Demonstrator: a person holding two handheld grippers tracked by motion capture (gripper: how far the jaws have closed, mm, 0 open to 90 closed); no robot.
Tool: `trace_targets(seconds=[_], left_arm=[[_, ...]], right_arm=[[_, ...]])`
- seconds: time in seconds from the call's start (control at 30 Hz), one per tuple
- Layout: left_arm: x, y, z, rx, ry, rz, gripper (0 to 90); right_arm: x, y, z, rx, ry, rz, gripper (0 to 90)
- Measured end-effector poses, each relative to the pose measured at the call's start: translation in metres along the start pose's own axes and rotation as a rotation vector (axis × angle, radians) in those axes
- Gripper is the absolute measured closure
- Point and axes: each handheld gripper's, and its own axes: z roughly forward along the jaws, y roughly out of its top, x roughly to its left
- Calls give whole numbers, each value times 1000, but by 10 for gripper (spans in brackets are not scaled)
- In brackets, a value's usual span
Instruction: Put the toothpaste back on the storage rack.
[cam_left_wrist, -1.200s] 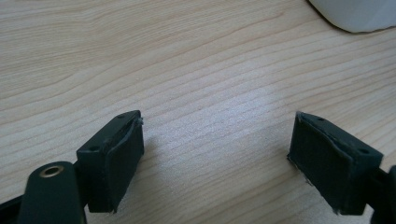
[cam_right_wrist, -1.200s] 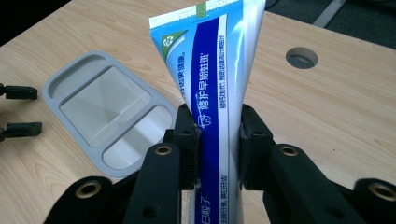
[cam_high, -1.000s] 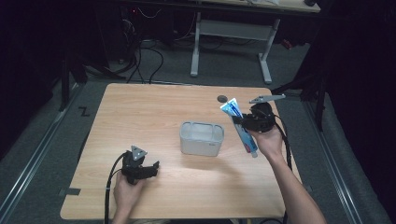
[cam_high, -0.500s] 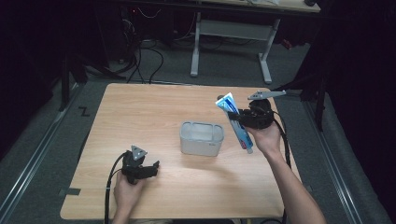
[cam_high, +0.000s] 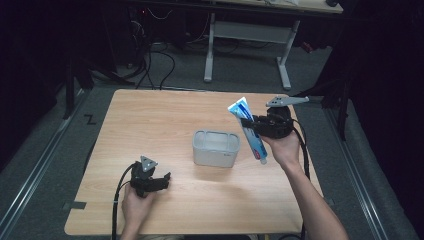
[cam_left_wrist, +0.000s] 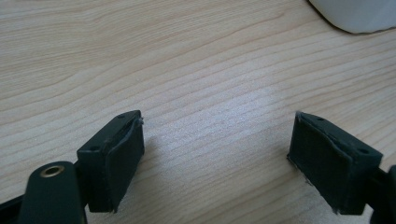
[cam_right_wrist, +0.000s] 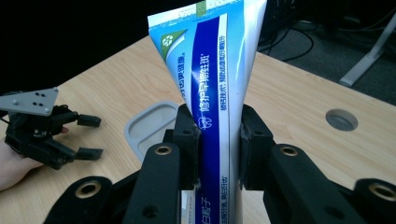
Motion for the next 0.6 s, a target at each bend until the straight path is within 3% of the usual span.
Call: trace_targets(seconds=[0.2, 0.33, 0.6], left_arm=[[0, 0, 0, 0, -1, 0, 181], [2, 0, 0, -5, 13, -24, 181], [1, 0, 0, -3, 17, -17, 179]], right_arm=[[6, 10, 8, -32, 28, -13, 730], [9, 15, 15, -26, 37, -28, 729], [13, 25, 32, -44, 63, -26, 730]])
